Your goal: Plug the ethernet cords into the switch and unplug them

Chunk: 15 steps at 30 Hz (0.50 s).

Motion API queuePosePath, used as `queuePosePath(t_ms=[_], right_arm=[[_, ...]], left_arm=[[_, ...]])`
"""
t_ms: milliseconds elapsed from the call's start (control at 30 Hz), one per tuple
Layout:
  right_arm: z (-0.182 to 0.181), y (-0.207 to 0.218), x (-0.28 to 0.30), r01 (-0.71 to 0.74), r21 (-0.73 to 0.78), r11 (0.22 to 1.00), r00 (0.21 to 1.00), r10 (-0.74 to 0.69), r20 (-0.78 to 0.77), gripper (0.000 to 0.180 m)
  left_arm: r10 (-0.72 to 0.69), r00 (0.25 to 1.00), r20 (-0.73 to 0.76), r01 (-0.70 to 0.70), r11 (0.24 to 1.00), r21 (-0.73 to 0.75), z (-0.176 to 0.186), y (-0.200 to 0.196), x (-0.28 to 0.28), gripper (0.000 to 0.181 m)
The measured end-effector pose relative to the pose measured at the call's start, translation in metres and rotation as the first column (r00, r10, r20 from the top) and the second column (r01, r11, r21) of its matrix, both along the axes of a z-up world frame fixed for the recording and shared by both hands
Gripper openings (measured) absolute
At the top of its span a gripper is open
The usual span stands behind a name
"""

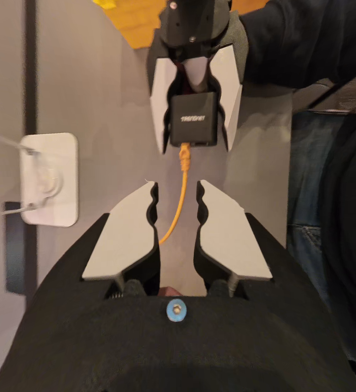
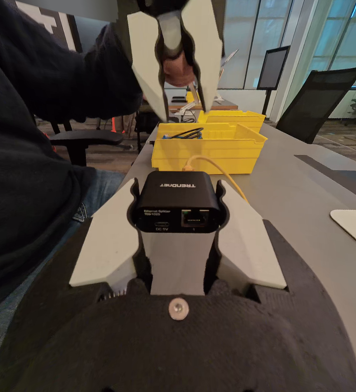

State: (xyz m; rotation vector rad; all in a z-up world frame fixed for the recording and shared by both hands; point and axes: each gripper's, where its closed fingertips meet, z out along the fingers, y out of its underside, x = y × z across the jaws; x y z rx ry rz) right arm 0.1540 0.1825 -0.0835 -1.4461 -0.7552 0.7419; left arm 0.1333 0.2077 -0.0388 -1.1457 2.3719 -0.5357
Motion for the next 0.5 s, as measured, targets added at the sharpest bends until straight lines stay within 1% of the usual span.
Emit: queuePosePath(t_ms=[67, 133, 233, 300, 367, 500], right_arm=[[0.006, -0.002, 0.006, 0.005, 0.013, 1.0, 0.999, -0.005, -0.035, 0.072], [0.011, -0.003, 0.011, 0.012, 0.022, 1.0, 0.998, -0.011, -0.064, 0.072], [0.012, -0.002, 0.015, 0.022, 0.019, 1.0, 0.997, -0.021, -0.076, 0.072], [0.01, 0.0, 0.015, 0.023, 0.009, 1.0, 0.997, -0.022, -0.078, 0.072], [0.008, 0.001, 0.014, 0.021, 0.003, 1.0, 0.997, -0.02, -0.078, 0.072], [0.006, 0.002, 0.014, 0.02, -0.006, 1.0, 0.996, -0.02, -0.084, 0.072]], left_arm=[[0.044, 0.996, 0.073, -0.045, 0.999, 0.02, 0.026, 0.017, -0.02, 0.035], [0.119, 0.985, 0.128, -0.128, 0.99, 0.063, 0.046, 0.04, -0.044, 0.034], [0.208, 0.966, 0.155, -0.232, 0.96, 0.155, 0.057, 0.071, -0.09, 0.033], [0.272, 0.95, 0.151, -0.298, 0.935, 0.193, 0.054, 0.088, -0.122, 0.032], [0.333, 0.935, 0.123, -0.352, 0.914, 0.202, 0.043, 0.1, -0.153, 0.032], [0.463, 0.886, -0.009, -0.445, 0.855, 0.267, -0.002, 0.124, -0.22, 0.033]])
